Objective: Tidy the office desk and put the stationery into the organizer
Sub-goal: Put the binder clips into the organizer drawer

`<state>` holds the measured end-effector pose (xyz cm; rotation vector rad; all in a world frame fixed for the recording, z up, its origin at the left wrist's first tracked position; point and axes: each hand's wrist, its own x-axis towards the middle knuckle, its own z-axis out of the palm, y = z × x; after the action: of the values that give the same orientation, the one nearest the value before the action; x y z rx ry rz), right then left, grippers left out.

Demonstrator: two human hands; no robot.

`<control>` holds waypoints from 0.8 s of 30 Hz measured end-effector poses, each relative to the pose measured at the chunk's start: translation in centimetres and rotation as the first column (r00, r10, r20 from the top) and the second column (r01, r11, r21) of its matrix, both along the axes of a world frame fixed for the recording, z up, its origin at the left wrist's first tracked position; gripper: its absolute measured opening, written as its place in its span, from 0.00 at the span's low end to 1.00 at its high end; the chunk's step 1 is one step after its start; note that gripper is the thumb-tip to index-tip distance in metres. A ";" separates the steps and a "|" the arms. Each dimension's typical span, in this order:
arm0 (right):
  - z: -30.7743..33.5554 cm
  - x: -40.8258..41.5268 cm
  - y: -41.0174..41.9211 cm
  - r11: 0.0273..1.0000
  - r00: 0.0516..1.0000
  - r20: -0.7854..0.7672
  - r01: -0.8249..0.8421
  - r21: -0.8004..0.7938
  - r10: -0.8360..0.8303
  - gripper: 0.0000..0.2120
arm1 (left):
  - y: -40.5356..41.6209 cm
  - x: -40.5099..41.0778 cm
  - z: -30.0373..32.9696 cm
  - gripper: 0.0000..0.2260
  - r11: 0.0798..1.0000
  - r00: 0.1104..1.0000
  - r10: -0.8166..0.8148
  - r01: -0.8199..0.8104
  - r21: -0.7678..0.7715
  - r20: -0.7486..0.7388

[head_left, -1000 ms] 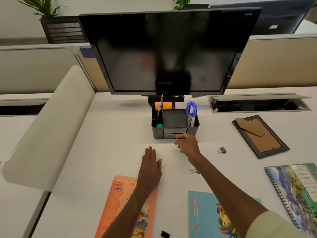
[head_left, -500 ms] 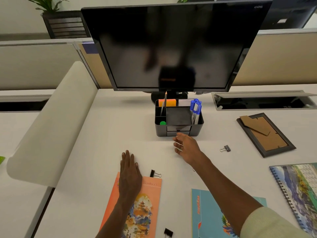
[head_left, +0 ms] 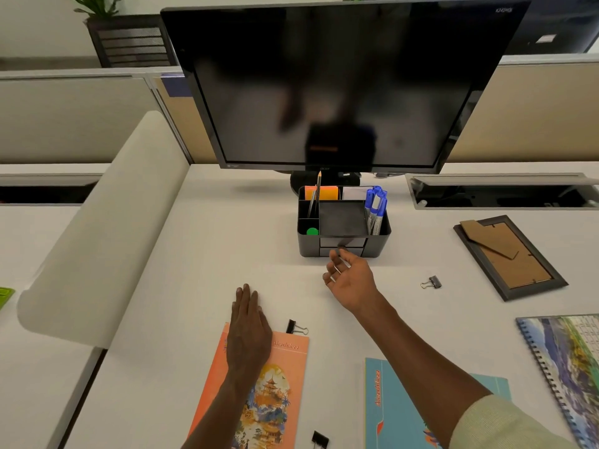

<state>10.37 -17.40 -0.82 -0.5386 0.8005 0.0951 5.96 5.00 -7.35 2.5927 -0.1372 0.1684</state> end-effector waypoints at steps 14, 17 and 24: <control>-0.7 -1.5 0.5 0.996 0.998 0.012 0.060 0.069 -0.061 0.17 | 0.1 0.0 -0.4 0.18 1.000 1.000 0.002 -0.001 -0.010 0.022; -0.7 -2.5 0.4 0.996 0.999 0.012 0.044 0.074 -0.045 0.17 | 0.1 -0.1 -0.5 0.18 1.000 1.000 0.002 -0.002 -0.015 0.024; -0.7 -5.1 0.4 0.995 1.000 -0.002 -0.013 0.099 0.013 0.18 | 0.2 0.1 -0.9 0.18 1.000 1.000 0.001 -0.001 0.012 0.010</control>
<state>5.27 -16.97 -1.50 -0.4500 0.7903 0.1470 6.06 5.16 -8.21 2.6043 -0.1404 0.1819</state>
